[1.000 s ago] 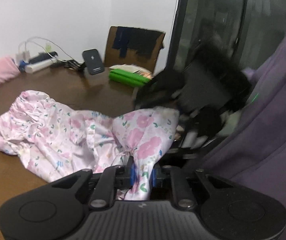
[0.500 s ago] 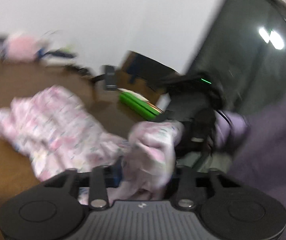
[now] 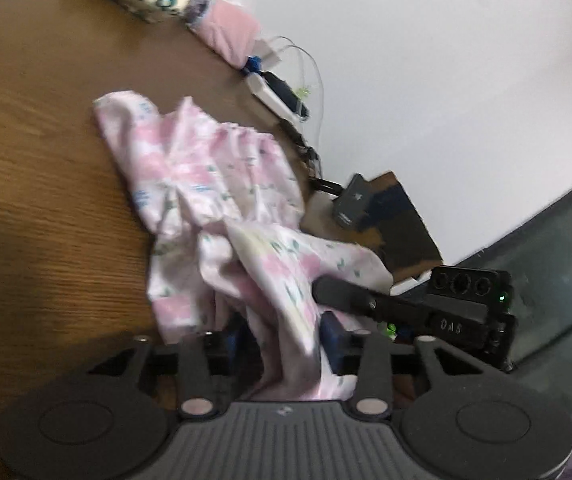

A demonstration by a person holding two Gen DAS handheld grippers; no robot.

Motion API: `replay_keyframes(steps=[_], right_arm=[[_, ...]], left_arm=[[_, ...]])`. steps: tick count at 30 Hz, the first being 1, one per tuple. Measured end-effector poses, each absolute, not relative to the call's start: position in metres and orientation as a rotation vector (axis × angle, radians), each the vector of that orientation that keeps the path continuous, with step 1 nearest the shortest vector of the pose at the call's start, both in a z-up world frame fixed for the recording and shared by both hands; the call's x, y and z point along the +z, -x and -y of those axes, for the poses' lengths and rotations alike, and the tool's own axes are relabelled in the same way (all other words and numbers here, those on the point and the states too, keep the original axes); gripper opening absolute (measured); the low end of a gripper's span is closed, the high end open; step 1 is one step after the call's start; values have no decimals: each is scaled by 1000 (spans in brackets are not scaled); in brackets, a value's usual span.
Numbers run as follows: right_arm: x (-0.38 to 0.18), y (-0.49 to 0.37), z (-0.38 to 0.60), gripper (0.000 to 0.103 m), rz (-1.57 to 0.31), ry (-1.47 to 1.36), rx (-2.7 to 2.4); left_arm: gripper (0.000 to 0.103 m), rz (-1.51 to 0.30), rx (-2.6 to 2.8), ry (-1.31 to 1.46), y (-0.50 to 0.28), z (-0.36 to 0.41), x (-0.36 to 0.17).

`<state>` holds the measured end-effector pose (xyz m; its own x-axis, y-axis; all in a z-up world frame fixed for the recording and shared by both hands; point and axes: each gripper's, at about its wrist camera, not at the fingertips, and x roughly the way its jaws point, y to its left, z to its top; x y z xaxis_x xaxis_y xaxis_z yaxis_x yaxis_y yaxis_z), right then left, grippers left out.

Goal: Fold clothes

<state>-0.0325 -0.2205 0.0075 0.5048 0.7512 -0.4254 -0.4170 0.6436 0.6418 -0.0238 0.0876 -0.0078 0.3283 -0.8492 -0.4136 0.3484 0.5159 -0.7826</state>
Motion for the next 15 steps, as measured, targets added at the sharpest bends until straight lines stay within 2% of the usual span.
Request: replay_keyframes(steps=[4, 5, 7, 9, 11, 13, 15], right_arm=[[0, 28, 211, 20, -759, -469, 677], [-3, 28, 212, 22, -760, -475, 668], [-2, 31, 214, 29, -754, -464, 652], [11, 43, 216, 56, -706, -417, 626], [30, 60, 218, 66, -606, -329, 577], [46, 78, 219, 71, -503, -230, 521], [59, 93, 217, 70, -420, -155, 470]], left_arm=[[44, -863, -804, 582, 34, -87, 1], [49, -852, -785, 570, 36, -86, 2], [56, -832, -746, 545, 41, -87, 10], [60, -783, -686, 502, 50, -96, 24], [60, -693, -609, 448, 62, -104, 39], [61, -625, -551, 413, 70, -106, 51], [61, -599, -532, 398, 73, -97, 56]])
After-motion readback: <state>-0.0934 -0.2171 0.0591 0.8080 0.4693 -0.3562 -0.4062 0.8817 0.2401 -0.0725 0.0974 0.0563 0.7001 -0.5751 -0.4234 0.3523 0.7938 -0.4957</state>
